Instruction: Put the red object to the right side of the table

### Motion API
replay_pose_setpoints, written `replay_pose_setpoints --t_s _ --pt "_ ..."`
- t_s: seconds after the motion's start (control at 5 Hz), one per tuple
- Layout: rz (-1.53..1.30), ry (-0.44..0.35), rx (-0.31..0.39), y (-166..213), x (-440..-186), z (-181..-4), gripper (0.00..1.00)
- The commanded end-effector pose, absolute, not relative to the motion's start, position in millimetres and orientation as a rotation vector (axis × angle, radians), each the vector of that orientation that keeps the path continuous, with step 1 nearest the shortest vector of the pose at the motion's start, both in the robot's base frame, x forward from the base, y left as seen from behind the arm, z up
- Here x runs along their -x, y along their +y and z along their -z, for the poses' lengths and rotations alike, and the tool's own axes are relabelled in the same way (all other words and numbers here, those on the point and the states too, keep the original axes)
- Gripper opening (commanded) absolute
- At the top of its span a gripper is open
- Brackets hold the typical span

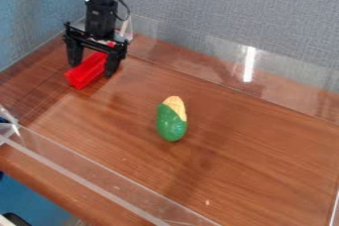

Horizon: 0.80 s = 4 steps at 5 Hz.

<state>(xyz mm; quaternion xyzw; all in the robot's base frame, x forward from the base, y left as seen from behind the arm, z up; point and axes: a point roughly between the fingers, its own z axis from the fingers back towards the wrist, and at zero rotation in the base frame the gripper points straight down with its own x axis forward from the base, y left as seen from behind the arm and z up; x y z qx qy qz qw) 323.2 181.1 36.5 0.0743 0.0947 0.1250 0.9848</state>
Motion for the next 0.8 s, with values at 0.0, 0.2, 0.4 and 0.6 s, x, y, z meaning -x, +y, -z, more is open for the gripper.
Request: replay_pose_setpoints --t_s 0.0,0.2,0.4,0.6 --pt "-0.255 0.119 -0.153 185.0 -334.4 -49.1 1.0" --pt "-0.259 0.099 -0.133 183.5 -334.5 -46.9 1.0" --pt "-0.314 0.086 -0.115 182.3 -333.3 -52.3 1.0" --pt "-0.37 0.077 -0.099 181.3 -332.1 -56.5 1.0"
